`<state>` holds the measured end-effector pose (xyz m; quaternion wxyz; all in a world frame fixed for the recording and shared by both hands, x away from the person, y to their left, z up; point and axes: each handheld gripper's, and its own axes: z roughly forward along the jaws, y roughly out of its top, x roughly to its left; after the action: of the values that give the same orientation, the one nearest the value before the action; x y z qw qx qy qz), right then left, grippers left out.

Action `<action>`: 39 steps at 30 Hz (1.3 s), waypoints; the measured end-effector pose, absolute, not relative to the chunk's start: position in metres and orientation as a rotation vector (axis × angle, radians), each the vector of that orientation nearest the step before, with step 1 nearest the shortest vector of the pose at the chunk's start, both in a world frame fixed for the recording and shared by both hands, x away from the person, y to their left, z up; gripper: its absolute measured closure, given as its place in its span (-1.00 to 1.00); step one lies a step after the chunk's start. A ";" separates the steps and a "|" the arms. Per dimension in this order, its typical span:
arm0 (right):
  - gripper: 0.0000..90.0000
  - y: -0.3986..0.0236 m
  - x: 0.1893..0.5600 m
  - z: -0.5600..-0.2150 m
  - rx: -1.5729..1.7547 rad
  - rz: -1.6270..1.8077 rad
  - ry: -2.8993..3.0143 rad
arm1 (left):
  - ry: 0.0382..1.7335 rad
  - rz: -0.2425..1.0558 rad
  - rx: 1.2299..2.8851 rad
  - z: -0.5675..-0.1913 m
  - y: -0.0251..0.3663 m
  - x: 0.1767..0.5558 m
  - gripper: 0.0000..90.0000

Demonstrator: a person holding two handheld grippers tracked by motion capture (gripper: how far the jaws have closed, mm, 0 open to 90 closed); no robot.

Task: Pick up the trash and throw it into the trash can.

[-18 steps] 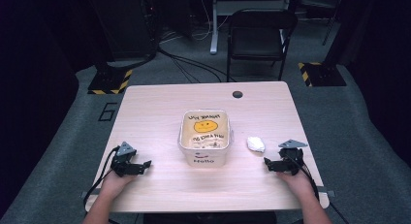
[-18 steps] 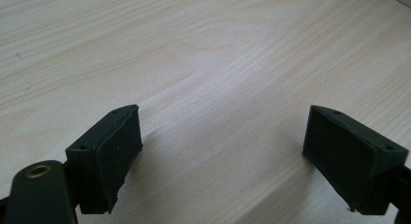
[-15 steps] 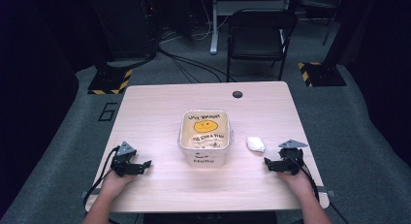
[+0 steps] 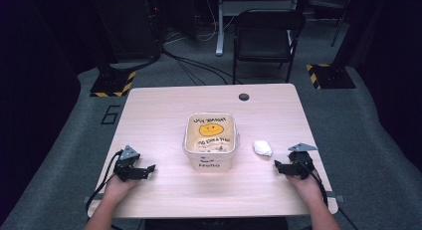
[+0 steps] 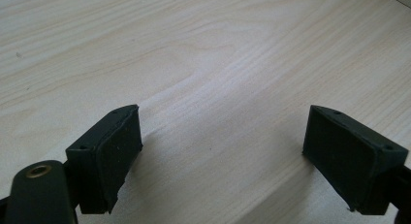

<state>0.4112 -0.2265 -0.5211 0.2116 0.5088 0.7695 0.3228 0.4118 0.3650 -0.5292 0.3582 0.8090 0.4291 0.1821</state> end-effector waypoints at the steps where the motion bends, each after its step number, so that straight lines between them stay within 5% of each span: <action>1: -0.37 -0.227 0.411 -0.520 1.416 0.888 2.147 | 1.107 0.470 2.088 -0.529 0.365 0.412 -0.70; 20: -0.17 -0.227 0.411 -0.490 1.420 0.913 2.166 | 1.115 0.470 2.085 -0.529 0.365 0.412 -0.70; 39: -0.17 -0.195 0.433 -0.458 1.324 0.951 2.221 | 1.116 0.470 2.085 -0.529 0.365 0.412 -0.70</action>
<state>0.4328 -0.1954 -0.4582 0.1922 0.4718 0.7911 0.3387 0.4116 0.3649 -0.5291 0.3573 0.8077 0.4322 0.1820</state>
